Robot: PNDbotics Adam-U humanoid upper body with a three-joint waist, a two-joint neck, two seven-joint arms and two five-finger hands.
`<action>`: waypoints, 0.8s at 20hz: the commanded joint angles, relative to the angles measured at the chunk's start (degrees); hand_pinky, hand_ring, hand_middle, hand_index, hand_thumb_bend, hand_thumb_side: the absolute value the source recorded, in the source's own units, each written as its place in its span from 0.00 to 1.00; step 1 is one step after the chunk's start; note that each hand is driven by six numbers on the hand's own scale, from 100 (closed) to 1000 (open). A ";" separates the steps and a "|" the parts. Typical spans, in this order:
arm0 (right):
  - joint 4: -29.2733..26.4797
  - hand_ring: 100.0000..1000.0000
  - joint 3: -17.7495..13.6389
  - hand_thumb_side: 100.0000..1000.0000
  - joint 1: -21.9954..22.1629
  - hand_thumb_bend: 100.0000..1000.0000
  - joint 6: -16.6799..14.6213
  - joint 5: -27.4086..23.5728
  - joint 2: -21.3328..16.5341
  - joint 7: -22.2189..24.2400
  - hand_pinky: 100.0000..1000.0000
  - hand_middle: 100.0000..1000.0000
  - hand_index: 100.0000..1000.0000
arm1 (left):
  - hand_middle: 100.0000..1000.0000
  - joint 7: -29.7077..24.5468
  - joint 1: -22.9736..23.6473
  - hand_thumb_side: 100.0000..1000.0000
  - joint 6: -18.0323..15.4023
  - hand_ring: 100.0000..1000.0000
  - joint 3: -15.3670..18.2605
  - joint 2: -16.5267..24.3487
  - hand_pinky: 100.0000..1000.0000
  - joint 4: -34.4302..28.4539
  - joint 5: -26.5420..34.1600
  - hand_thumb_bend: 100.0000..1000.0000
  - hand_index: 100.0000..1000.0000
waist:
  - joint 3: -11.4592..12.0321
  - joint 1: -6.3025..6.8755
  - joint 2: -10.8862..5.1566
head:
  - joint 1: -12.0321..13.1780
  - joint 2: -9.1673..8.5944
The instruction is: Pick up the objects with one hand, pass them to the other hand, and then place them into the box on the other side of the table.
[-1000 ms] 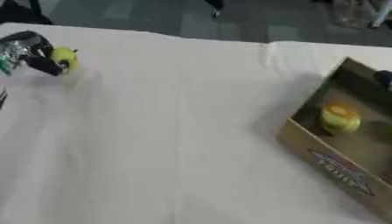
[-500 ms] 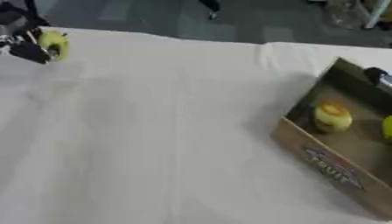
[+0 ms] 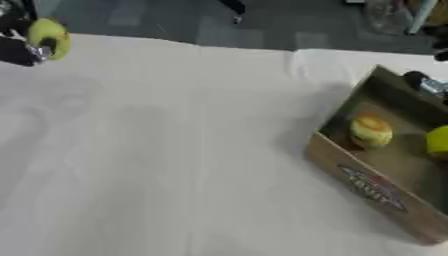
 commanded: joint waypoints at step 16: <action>-1.45 0.80 -0.73 0.20 -2.22 0.41 0.39 -1.01 -1.04 -0.20 0.88 0.77 0.85 | 0.53 10.05 8.55 0.29 0.79 0.58 -2.54 4.43 0.67 -20.77 19.91 0.00 0.47 | -0.08 0.40 -3.16 | -0.98 0.68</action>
